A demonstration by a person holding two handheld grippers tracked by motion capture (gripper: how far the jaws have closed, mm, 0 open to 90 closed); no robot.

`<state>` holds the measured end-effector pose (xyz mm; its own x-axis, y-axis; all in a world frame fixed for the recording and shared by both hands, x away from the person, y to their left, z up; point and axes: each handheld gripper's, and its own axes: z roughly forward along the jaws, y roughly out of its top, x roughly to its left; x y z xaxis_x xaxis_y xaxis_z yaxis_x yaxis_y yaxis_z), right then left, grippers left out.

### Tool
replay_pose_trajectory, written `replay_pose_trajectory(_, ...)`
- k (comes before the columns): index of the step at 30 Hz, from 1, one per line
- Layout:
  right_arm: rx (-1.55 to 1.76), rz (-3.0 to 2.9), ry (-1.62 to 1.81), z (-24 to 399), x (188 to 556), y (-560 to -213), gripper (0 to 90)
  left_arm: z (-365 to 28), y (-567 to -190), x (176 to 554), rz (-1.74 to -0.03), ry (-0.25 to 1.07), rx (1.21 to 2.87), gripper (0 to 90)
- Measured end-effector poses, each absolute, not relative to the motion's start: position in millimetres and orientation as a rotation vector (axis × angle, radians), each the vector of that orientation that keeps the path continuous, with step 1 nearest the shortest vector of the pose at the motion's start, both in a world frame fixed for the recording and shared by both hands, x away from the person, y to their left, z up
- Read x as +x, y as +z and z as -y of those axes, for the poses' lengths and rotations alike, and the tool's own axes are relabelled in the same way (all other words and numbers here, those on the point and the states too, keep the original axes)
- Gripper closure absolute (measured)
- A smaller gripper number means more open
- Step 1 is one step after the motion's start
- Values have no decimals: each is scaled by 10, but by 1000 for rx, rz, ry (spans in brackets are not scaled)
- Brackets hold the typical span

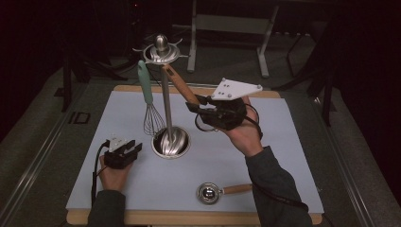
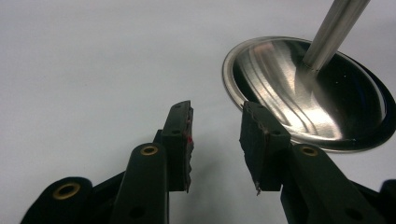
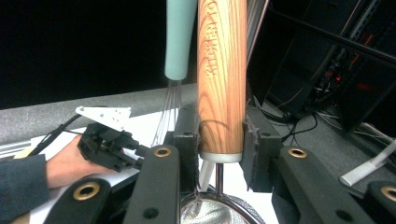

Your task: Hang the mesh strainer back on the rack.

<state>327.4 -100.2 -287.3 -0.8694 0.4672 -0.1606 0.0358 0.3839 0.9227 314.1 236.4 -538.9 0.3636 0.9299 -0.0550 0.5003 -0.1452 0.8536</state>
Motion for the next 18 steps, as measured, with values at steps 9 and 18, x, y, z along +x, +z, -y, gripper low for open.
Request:
replay_pose_trajectory(9,478,-2279,1490,879,3408,-2963,708,-2364,-5388,3140,-1258,645,1788,640)
replay_pose_trajectory(18,507,-2302,1485,745,3514,-3028,708,-2362,-5389,3141,-1258,642,1790,640)
